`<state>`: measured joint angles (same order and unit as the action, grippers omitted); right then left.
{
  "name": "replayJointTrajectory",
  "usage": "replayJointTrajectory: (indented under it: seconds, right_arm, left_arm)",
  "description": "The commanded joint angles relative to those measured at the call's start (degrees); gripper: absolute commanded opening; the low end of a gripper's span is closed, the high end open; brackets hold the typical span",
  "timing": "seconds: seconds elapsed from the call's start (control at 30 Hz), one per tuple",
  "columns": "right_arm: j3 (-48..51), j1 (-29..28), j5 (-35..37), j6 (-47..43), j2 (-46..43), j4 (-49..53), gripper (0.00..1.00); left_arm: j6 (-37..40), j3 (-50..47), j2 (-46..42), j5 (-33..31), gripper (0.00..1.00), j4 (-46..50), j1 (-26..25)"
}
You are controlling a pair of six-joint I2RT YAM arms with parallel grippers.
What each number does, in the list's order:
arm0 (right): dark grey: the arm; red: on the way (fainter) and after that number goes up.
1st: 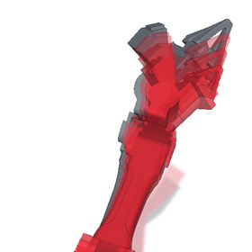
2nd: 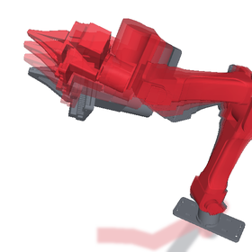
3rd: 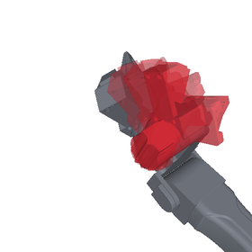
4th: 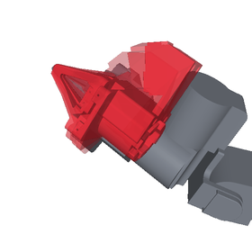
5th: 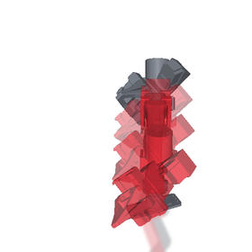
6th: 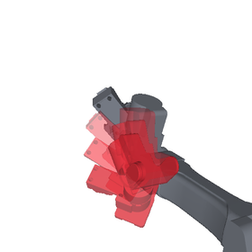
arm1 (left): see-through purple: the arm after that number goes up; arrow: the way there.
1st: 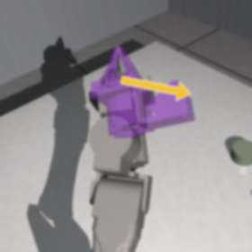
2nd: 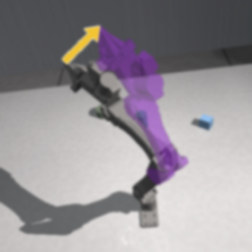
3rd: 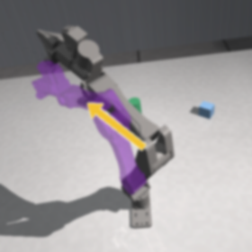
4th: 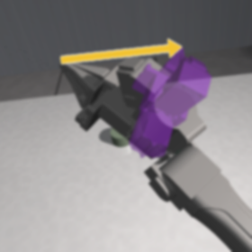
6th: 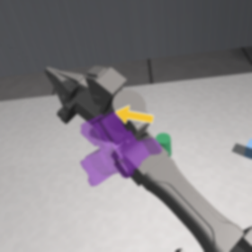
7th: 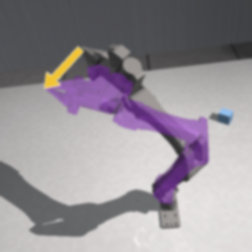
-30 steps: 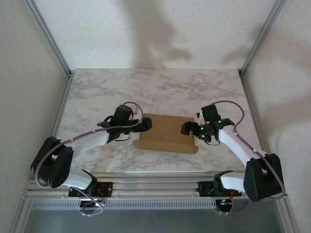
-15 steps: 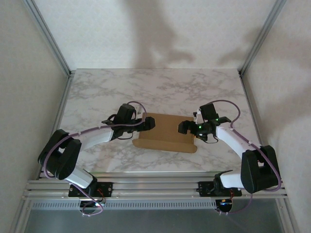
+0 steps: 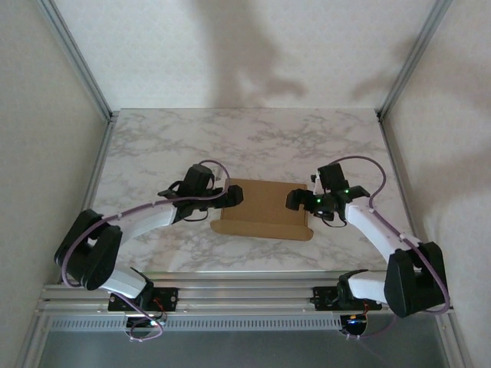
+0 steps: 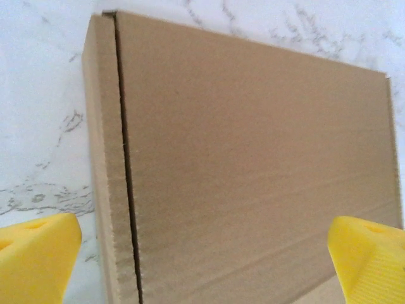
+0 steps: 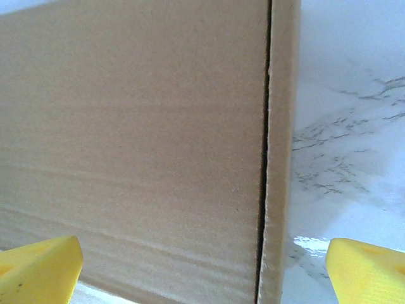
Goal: Fold the paper box
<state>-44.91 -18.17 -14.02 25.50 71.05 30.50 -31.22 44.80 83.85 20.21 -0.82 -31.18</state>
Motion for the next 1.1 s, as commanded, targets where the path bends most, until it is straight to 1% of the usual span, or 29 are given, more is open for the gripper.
replayJointTrajectory:
  seconds: [0.0, 0.13, 0.3, 0.4, 0.5, 0.67, 0.8, 1.07]
  right_arm:
    - [-1.26, 0.23, -2.74, -0.33, -2.81, 0.20, 0.99]
    - [-0.97, 1.22, -8.73, 0.15, -2.65, -3.17, 0.99]
    - [-0.02, 3.54, -15.52, 0.93, -1.83, -7.67, 0.99]
    - [0.76, 4.91, -20.10, 0.91, -1.07, -9.92, 0.99]
    - [0.86, 5.58, -20.40, 0.76, 0.62, -9.61, 0.99]
    - [2.36, 7.20, -20.61, 2.02, 4.45, -10.53, 0.99]
    - [3.66, 7.53, -20.07, 2.69, 6.86, -11.15, 0.99]
    - [5.08, 7.54, -18.82, 2.90, 9.39, -11.04, 0.99]
  left_arm:
    - [2.26, 1.44, -3.05, 2.72, 0.99, -0.55, 0.48]
    - [4.35, 4.65, -0.45, 6.42, 0.99, -1.43, 1.73]
    - [4.29, 7.32, 5.65, 13.00, 0.99, -6.65, 5.00]
    - [5.34, 9.75, 9.31, 16.33, 0.99, -7.79, 5.68]
    - [6.08, 12.28, 12.29, 17.53, 0.99, -7.18, 5.69]
    - [6.87, 14.40, 15.68, 17.59, 0.99, -5.87, 5.69]
    - [7.40, 14.11, 17.15, 16.37, 0.99, -4.68, 5.69]
    - [6.44, 11.02, 19.64, 16.33, 0.99, -6.43, 5.65]
